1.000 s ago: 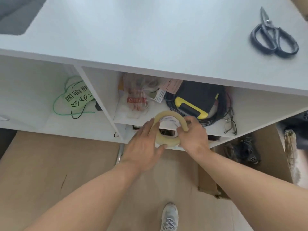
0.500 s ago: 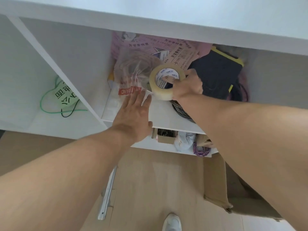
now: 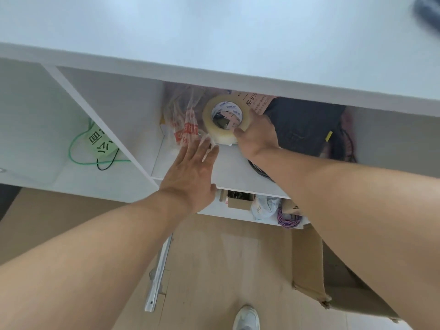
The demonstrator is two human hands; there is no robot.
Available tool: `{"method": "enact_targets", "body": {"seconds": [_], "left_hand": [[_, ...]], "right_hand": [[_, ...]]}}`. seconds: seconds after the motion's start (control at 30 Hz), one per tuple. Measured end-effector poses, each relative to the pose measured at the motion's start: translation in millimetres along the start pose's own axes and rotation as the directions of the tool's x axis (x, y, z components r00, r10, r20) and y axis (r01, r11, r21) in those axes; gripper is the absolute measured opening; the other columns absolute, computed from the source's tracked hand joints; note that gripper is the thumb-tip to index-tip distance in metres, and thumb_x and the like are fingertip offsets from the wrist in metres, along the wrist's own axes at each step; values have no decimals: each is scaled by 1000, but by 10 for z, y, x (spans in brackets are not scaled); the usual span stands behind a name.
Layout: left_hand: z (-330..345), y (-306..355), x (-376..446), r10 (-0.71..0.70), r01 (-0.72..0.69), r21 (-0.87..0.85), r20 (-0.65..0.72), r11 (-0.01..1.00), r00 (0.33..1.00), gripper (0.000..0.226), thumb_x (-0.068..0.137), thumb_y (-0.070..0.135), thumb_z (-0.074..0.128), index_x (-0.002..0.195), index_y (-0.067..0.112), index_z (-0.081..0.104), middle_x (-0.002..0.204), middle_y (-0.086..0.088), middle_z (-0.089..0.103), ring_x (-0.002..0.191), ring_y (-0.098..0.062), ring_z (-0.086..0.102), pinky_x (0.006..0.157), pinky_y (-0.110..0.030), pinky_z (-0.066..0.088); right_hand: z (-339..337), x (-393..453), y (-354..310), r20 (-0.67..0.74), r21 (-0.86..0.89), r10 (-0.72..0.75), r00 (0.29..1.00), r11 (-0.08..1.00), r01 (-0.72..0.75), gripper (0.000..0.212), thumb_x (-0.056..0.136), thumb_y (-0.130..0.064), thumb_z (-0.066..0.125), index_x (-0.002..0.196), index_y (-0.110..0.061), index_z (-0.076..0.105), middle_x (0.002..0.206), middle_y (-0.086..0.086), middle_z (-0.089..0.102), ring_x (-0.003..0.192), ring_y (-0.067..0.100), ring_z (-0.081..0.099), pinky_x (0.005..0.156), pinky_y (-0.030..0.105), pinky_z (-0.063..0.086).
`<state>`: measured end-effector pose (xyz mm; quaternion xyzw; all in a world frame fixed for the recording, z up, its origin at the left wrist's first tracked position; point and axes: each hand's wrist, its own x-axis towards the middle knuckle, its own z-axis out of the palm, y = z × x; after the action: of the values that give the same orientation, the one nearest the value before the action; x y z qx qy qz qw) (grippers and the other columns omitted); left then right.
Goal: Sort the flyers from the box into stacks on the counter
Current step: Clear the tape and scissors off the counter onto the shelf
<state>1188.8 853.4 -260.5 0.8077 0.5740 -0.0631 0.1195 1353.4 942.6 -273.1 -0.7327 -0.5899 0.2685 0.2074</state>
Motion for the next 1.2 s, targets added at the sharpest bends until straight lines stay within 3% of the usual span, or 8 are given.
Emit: {"method": "enact_targets", "body": {"seconds": [0.2,0.33,0.53,0.6,0.77,0.83,0.97,1.2], "left_hand": [[-517,75,-317,-76,84,-205,47,975,996,82,101,39,50,162,25,-4,169,3,-12,155,-17,-12,126,-34,-3],[-725,217,-969,-97,121,-321,89,939,991,78,102,39,50,162,24,2,170,1,-5,156,-18,-6,127,-37,5],[-1449,441,-1794,-110,103,-438,10,893,994,73,102,38,50,161,26,9,169,3,4,156,-14,1,125,-34,10],[-1728,528,-1874,-82,61,-448,-28,892,996,75,103,37,50,162,27,5,169,6,1,156,-12,-2,126,-34,7],[-2365,706,-1620,-35,-35,-415,-158,909,987,79,102,34,52,162,23,1,170,3,1,156,-14,-3,127,-40,6],[-2546,797,-1462,-33,-45,-397,-188,917,982,77,103,35,50,162,22,2,170,2,1,156,-15,-2,127,-38,6],[-2659,988,-1194,-30,-39,-393,-168,919,985,75,104,38,47,162,24,2,170,4,-1,156,-13,-4,127,-36,5],[-2665,1218,-652,-75,33,-348,-108,937,991,75,103,34,47,162,23,1,170,3,1,156,-15,-3,127,-35,5]], "right_hand": [[-381,-830,-171,73,26,-88,993,996,86,60,99,-33,62,154,-27,38,147,4,49,134,24,49,109,38,43],[-656,-1604,-308,145,82,-21,989,997,9,63,100,-45,56,157,-32,32,156,-8,41,122,20,61,110,40,44],[-1420,-2487,-768,124,61,-49,991,997,42,58,101,-48,52,155,-36,35,156,-16,39,132,9,51,111,41,44],[-1700,-2580,-934,96,65,-78,992,995,72,57,102,-45,54,154,-38,35,152,-18,43,119,5,57,104,39,49],[-2406,-2328,-1207,-39,131,-45,998,990,50,50,103,-28,54,152,-31,42,138,-9,53,84,1,61,88,28,50],[-2661,-2068,-1178,-100,153,10,995,988,5,48,103,-27,53,150,-28,45,142,-9,51,90,3,63,92,28,47],[-3051,-1452,-858,-167,96,159,973,985,-144,48,100,-22,56,147,-17,49,146,5,52,127,23,55,107,34,41],[-3247,-622,-395,-114,-10,302,946,952,-305,44,90,-18,66,132,-11,54,127,11,59,112,29,58,92,35,47]]}}
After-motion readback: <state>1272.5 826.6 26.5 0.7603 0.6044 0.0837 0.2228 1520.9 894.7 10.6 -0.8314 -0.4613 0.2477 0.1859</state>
